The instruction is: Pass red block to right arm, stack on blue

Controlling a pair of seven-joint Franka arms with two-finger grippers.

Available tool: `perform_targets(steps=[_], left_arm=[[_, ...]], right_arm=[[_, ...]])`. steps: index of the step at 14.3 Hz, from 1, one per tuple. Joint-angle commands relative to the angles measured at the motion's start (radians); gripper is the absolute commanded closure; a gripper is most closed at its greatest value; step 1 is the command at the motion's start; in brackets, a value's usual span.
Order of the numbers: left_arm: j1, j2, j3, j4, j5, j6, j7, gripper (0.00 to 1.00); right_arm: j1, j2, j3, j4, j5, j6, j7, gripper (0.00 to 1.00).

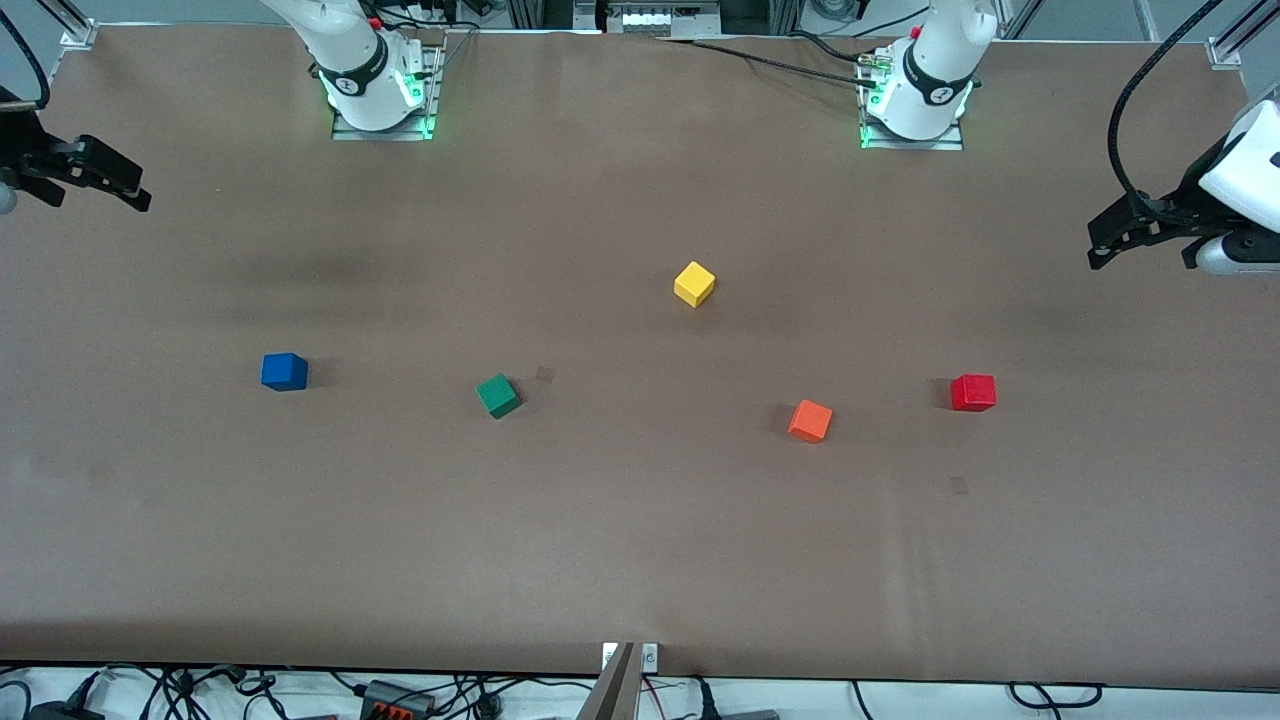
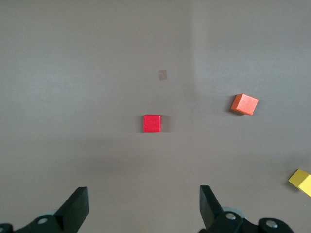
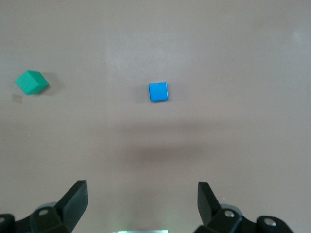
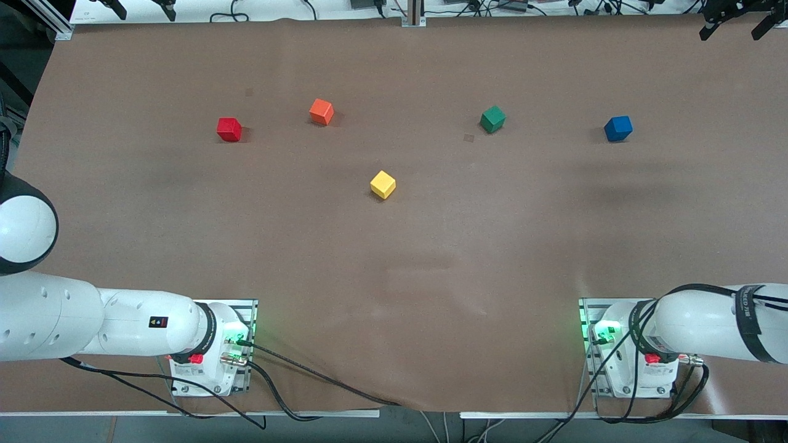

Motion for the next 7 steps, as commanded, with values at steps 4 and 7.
perform_targets(steps=[4, 7], left_arm=[[-0.005, 0.016, 0.008, 0.035, -0.020, -0.022, 0.002, 0.00], [-0.005, 0.016, 0.006, 0.035, -0.020, -0.022, 0.002, 0.00]], right_arm=[[-0.010, 0.009, 0.005, -0.005, -0.011, 0.011, -0.016, 0.00], [-0.004, 0.032, 0.006, -0.003, -0.011, 0.020, -0.013, 0.00]])
